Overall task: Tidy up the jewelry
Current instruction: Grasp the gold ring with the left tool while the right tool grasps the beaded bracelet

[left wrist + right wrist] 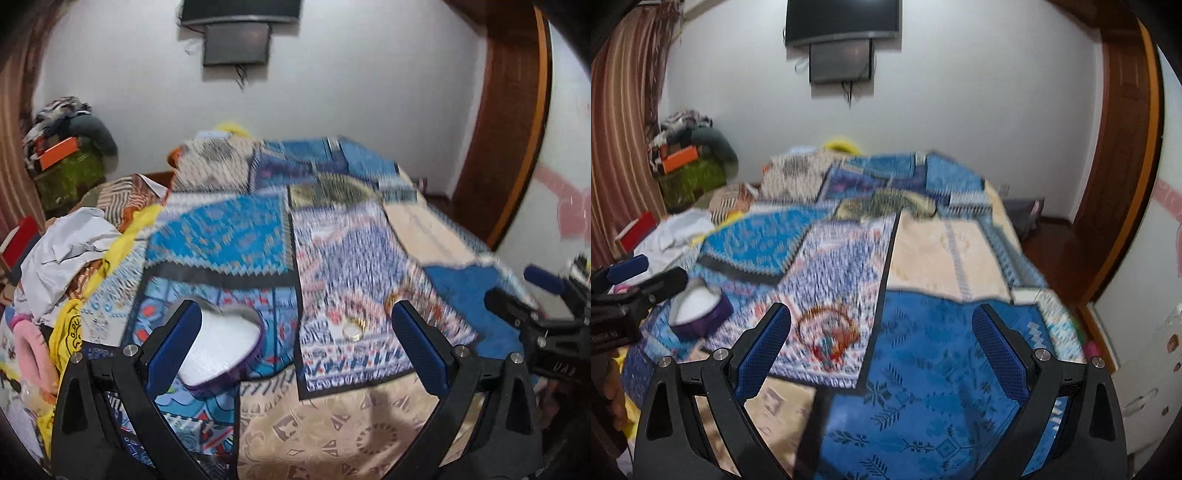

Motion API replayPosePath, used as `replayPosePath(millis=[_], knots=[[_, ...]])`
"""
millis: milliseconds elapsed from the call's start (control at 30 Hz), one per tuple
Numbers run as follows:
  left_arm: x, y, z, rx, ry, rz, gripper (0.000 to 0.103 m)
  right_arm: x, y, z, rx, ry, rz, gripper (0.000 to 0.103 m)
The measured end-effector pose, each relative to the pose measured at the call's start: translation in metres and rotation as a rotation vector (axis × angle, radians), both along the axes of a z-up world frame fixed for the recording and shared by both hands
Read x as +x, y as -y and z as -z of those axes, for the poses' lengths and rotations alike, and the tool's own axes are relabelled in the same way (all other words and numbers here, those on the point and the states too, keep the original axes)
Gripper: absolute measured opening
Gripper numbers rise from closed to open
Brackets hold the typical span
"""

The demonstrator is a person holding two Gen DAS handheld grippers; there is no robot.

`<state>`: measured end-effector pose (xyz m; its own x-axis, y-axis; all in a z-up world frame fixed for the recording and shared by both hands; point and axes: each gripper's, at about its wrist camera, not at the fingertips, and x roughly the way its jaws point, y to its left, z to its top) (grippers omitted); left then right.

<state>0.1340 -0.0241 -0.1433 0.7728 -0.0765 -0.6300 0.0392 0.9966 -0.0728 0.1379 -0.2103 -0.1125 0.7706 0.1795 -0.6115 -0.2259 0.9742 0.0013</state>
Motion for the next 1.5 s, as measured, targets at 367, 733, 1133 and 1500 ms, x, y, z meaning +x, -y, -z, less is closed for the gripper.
replayPosePath(millis=[367, 733, 1133, 1500], knots=[[0.023, 0.023, 0.037, 0.011, -0.107, 0.122, 0.072, 0.020, 0.000, 0.031, 0.059, -0.143, -0.062, 0.076], [0.041, 0.023, 0.057, -0.066, -0.179, 0.168, 0.052, 0.025, -0.021, 0.045, 0.066, -0.204, -0.177, 0.036], [0.047, 0.028, 0.059, -0.104, -0.181, 0.200, 0.018, 0.023, -0.026, 0.051, 0.045, -0.219, -0.186, 0.008], [0.028, 0.033, 0.043, -0.104, -0.151, 0.218, 0.000, 0.012, -0.019, 0.035, 0.099, -0.188, -0.159, 0.007]])
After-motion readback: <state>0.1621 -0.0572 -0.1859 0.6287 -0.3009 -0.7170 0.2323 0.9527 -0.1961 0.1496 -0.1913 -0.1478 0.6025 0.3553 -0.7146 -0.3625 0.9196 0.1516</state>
